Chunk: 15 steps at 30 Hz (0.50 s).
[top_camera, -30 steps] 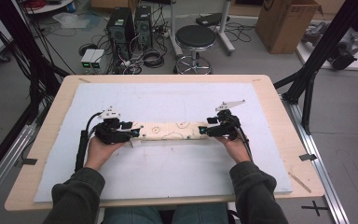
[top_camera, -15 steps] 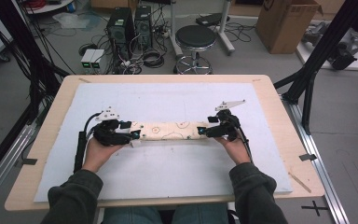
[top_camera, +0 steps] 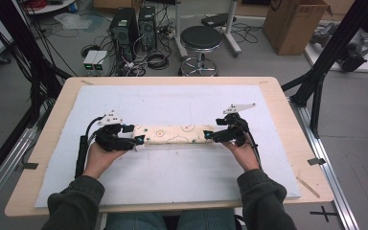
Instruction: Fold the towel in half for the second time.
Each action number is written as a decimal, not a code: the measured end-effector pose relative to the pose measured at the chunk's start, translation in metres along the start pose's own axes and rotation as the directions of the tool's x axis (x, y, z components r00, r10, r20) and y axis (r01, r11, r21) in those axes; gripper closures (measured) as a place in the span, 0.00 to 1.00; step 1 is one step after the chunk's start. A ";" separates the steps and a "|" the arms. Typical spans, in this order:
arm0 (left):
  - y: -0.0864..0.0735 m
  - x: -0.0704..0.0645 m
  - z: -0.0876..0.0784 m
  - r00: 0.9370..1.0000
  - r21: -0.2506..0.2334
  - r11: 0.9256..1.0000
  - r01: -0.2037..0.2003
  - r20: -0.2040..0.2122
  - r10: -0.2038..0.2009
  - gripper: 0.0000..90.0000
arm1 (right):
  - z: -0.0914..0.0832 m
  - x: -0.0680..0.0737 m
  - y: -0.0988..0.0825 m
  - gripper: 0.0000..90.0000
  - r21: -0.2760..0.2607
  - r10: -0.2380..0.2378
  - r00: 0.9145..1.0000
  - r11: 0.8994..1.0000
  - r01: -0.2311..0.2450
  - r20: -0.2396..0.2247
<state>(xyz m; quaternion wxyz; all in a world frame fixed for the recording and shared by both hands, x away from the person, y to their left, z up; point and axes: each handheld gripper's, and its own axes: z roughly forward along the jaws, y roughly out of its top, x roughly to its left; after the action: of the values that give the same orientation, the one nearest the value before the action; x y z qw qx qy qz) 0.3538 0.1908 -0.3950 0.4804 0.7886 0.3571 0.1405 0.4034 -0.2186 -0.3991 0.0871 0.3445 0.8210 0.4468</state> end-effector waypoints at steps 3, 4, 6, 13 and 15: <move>0.000 0.000 -0.001 1.000 -0.002 1.000 -0.001 0.005 0.001 0.38 | -0.001 0.001 0.000 0.17 0.003 0.002 1.000 1.000 -0.002 -0.004; 0.000 -0.001 -0.001 1.000 0.002 1.000 -0.004 0.005 0.004 0.38 | -0.001 0.001 0.000 0.17 0.000 0.001 1.000 1.000 -0.001 0.001; -0.001 -0.001 -0.002 1.000 0.002 1.000 -0.008 0.005 0.008 0.38 | -0.002 0.001 0.000 0.16 -0.006 0.001 1.000 1.000 -0.001 0.000; -0.004 -0.001 -0.008 1.000 0.001 1.000 -0.009 -0.006 0.009 0.37 | -0.006 0.004 0.000 0.14 -0.013 0.001 1.000 1.000 -0.001 -0.001; -0.004 -0.001 -0.009 1.000 0.002 1.000 -0.005 -0.005 0.005 0.36 | -0.007 0.005 0.000 0.14 -0.018 -0.007 1.000 1.000 0.007 -0.004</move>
<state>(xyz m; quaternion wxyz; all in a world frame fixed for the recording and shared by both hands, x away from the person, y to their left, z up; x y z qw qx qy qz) 0.3462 0.1969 -0.3940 0.4782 0.7898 0.3563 0.1434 0.3966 -0.2201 -0.3938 0.0903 0.3399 0.8184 0.4545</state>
